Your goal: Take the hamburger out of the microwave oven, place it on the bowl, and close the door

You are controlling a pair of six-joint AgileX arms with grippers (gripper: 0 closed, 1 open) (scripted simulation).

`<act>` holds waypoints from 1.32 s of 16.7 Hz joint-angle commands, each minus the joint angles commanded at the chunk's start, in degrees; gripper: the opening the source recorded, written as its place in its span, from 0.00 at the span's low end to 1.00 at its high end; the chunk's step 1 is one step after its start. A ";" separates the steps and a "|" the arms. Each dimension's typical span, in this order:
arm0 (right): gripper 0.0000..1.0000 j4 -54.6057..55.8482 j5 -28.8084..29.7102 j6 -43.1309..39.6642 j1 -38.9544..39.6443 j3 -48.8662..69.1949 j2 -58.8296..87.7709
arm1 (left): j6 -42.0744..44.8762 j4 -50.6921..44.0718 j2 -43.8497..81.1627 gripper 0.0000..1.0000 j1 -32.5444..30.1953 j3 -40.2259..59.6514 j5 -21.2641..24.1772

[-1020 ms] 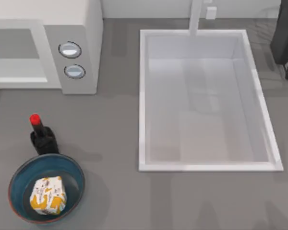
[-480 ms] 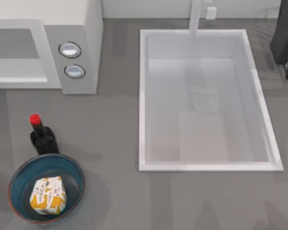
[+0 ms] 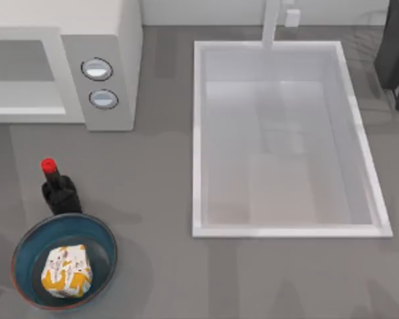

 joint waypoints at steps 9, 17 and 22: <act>1.00 0.00 0.00 0.00 0.00 0.00 0.00 | -13.18 3.26 -14.44 0.00 -14.84 -11.28 -8.76; 1.00 0.00 0.00 0.00 0.00 0.00 0.00 | -17.35 3.10 -17.28 0.00 -21.91 -10.25 -21.09; 1.00 0.00 0.00 0.00 0.00 0.00 0.00 | -28.01 1.36 -23.14 0.00 -38.36 -13.20 -31.89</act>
